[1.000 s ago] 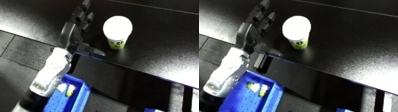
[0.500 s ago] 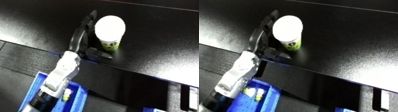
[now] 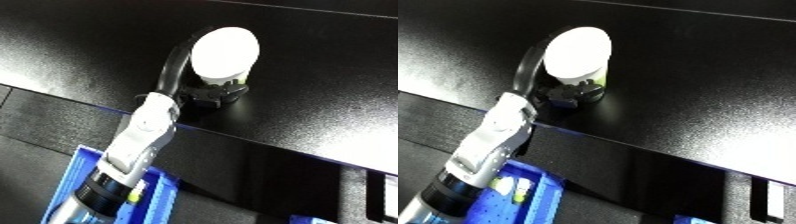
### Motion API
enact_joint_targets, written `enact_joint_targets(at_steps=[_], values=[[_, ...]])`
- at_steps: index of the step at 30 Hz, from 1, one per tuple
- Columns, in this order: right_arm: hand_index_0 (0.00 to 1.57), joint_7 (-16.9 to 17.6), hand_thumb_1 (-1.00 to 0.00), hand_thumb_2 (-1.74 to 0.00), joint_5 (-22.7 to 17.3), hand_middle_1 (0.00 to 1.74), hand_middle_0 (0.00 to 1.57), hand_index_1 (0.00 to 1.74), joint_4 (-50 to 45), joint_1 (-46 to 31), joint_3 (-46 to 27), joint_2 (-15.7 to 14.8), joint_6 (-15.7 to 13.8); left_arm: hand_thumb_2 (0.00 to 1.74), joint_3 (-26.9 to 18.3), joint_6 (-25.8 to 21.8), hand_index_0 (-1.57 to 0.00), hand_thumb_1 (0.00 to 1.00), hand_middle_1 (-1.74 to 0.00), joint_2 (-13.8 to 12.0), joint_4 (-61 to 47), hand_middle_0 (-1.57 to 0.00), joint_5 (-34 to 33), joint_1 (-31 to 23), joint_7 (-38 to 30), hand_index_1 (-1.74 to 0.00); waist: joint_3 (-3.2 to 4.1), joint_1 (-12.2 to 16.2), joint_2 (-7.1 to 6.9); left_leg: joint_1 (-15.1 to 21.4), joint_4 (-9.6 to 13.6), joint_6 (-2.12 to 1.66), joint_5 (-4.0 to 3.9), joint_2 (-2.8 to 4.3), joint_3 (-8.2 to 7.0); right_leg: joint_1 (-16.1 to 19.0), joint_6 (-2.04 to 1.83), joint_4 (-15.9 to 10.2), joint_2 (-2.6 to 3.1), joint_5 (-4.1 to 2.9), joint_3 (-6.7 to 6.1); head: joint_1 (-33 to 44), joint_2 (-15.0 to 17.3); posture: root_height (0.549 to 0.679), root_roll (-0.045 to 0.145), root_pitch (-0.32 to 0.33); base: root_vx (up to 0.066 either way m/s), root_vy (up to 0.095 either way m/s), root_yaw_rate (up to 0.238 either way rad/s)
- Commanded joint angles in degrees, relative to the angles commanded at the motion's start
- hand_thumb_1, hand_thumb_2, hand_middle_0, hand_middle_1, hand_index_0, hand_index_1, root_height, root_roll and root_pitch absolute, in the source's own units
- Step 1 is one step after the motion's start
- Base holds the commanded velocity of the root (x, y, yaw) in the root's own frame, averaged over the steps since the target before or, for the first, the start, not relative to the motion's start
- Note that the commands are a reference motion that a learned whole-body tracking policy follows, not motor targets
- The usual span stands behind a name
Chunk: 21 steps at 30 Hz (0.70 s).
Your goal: Pick up the object and place it into the box
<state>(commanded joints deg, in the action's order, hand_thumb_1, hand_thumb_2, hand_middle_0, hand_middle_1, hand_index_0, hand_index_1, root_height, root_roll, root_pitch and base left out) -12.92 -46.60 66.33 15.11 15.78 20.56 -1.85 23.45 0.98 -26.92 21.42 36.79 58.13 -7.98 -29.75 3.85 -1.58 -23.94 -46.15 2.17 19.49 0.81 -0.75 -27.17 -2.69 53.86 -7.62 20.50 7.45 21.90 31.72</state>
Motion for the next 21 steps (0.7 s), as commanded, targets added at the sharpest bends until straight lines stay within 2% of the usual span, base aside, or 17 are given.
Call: enact_joint_targets(at_steps=[5, 9, 14, 18, 21], values=[[0.00, -0.43, 0.00, 0.00, 0.39, 0.00, 0.00, 0.00, 0.30, -0.26, 0.13, 0.11, 0.08, 1.74, 0.06, 0.29, -1.57, 1.00, -1.74, -0.90, -0.57, -1.57, 0.96, 0.64, 0.92, -1.74, 0.23, -0.05, 0.35, 0.08, -0.35, 0.04, 0.16, -0.10, 0.21, 0.20, 0.15, 0.30, -0.28, 0.27, 0.09, 0.48, 0.32, 0.618, 0.025, -0.060, 0.021, 0.003, 0.022], [0.00, -0.56, 0.00, 0.00, 0.46, 0.00, 0.00, 0.00, 0.34, -0.57, 0.24, 0.11, 0.17, 1.74, -0.37, 0.93, -1.57, 1.00, -1.74, -1.48, -1.34, -1.57, 2.78, 0.55, 1.37, -1.74, 0.32, -0.19, 0.55, 0.11, -0.48, -0.02, 0.16, -0.17, 0.42, 0.31, 0.24, 0.52, -0.40, 0.49, 0.22, 1.15, 0.36, 0.617, 0.027, -0.062, 0.011, 0.000, 0.028], [0.00, -0.24, 0.00, 0.00, 0.41, 0.00, 0.00, 0.00, 0.24, -0.94, -0.09, 0.18, 0.09, 1.74, -2.32, 2.40, -1.57, 1.00, -1.74, -1.82, -3.29, -1.57, 10.53, -1.37, 1.89, -1.74, 0.17, -0.55, 1.08, 0.31, -0.35, -0.11, 0.08, -0.48, 0.78, 0.54, 0.42, 0.67, -0.69, 0.78, 0.37, 1.14, 0.00, 0.617, 0.032, -0.063, 0.001, 0.002, 0.054], [0.00, 0.39, 0.00, 0.00, 0.04, 0.00, 0.00, 0.00, 0.03, -1.57, -0.66, 0.19, -0.50, 1.74, -5.19, 1.17, -1.57, 1.00, -1.74, -2.19, -5.45, -1.57, 15.75, -4.33, 1.01, -1.74, 0.04, -1.15, 1.65, 0.36, -0.18, -0.22, -0.10, -0.95, 1.08, 0.69, 0.63, 0.76, -1.02, 1.00, 0.44, 0.99, -0.32, 0.617, 0.038, -0.064, -0.007, 0.006, 0.080], [0.00, 0.75, 0.00, 0.00, -0.42, 0.00, 0.00, 0.00, -0.19, -2.35, -1.37, 0.31, -1.14, 1.74, -8.32, -0.80, -1.57, 1.00, -1.74, -2.78, -7.95, -1.57, 17.31, -7.70, 0.66, -1.74, -0.03, -1.90, 2.10, 0.35, 0.04, -0.37, -0.28, -1.39, 1.40, 0.82, 0.87, 0.75, -1.23, 1.21, 0.55, 0.58, -0.51, 0.617, 0.043, -0.063, -0.021, 0.002, 0.094]])
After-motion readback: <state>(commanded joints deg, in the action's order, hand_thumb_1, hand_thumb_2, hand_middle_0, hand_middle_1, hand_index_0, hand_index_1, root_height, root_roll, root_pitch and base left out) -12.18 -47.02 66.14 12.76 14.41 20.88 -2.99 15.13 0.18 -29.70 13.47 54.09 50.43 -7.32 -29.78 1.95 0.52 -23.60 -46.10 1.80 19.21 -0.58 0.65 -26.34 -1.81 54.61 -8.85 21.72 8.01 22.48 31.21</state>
